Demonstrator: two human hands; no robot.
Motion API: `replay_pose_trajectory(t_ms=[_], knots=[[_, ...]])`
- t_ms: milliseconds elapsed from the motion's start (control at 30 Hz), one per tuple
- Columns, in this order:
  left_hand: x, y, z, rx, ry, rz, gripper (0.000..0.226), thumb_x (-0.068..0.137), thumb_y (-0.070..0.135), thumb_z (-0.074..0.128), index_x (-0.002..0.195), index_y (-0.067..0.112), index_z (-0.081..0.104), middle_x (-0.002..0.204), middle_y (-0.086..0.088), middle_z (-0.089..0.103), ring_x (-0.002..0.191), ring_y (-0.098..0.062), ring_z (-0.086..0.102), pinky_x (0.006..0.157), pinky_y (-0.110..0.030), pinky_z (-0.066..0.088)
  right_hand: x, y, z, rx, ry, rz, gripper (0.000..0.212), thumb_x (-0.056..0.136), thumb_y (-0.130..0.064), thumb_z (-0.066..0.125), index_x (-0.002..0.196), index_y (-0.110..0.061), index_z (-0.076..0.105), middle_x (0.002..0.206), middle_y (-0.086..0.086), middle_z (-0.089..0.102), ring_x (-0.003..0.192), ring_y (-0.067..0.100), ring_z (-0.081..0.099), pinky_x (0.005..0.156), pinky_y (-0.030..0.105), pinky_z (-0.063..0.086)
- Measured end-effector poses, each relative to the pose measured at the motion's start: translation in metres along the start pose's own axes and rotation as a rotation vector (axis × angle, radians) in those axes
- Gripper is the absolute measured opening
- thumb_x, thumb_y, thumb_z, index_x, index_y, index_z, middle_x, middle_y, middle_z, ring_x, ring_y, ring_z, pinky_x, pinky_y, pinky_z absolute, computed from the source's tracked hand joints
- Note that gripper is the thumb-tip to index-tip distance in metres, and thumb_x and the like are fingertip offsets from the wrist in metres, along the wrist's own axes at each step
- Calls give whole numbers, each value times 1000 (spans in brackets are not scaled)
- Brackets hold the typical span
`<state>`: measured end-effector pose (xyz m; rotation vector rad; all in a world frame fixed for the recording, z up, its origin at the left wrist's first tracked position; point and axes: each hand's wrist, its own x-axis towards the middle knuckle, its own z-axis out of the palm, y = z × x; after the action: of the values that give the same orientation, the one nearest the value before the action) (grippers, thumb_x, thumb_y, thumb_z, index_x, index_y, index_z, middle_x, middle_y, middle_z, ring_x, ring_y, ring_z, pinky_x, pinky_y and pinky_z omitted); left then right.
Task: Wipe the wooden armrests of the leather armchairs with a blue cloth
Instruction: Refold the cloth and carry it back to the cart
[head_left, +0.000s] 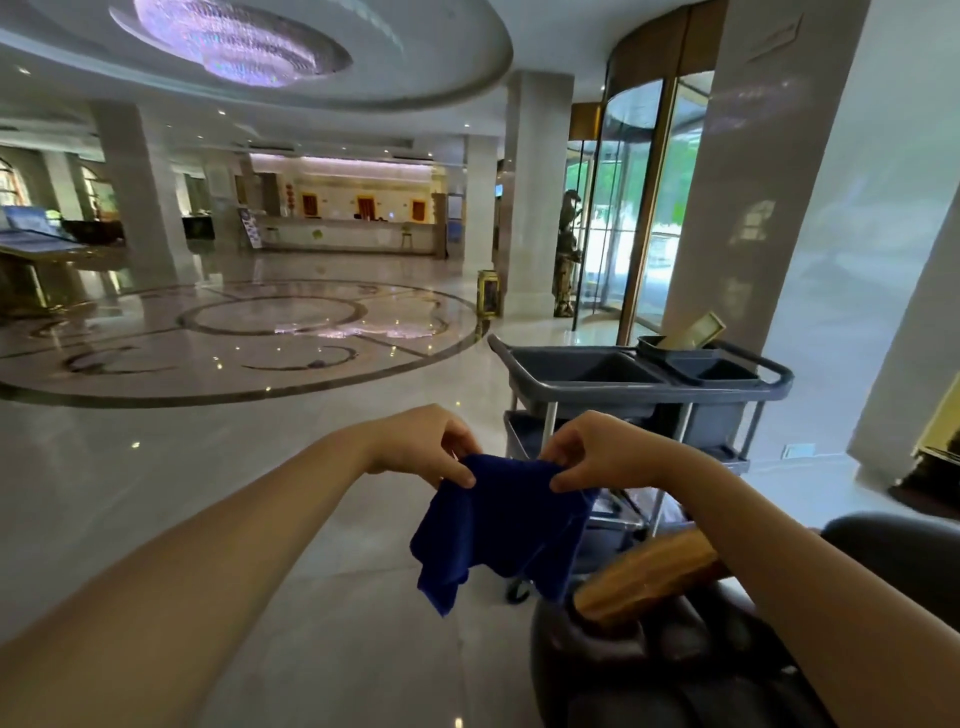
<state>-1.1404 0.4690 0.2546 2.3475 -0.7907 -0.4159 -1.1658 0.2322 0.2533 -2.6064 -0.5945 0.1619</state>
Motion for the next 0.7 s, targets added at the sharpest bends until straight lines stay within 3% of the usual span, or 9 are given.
replay_pose_trajectory(t_ms=[267, 433, 567, 700], knots=[[186, -69, -107, 37, -32, 13, 24, 84, 8, 63, 108, 10, 61, 103, -8, 65, 95, -20, 64, 87, -37, 55, 186, 97, -65, 32, 24, 35, 15, 77, -17, 70, 89, -26, 71, 74, -10, 70, 67, -1, 64, 65, 15, 50], [319, -121, -164, 47, -89, 76, 24, 84, 9, 63, 107, 12, 62, 97, -1, 65, 88, -12, 65, 75, -25, 57, 291, 162, -103, 18, 52, 94, 16, 77, -17, 70, 92, -23, 72, 74, -10, 70, 67, -1, 64, 68, 17, 52], [431, -156, -207, 56, -138, 157, 21, 82, 10, 66, 101, 18, 64, 95, 2, 67, 87, -12, 66, 71, -23, 58, 366, 214, -129, 16, 124, 168, 16, 77, -14, 69, 92, -19, 72, 71, -10, 69, 62, -2, 62, 62, 12, 50], [534, -176, -251, 92, -217, 223, 17, 80, 14, 68, 94, 25, 66, 92, 4, 69, 86, -11, 67, 67, -19, 57, 430, 260, -162, 9, 165, 275, 18, 78, -16, 69, 96, -17, 72, 82, 0, 72, 73, 9, 66, 69, 19, 53]])
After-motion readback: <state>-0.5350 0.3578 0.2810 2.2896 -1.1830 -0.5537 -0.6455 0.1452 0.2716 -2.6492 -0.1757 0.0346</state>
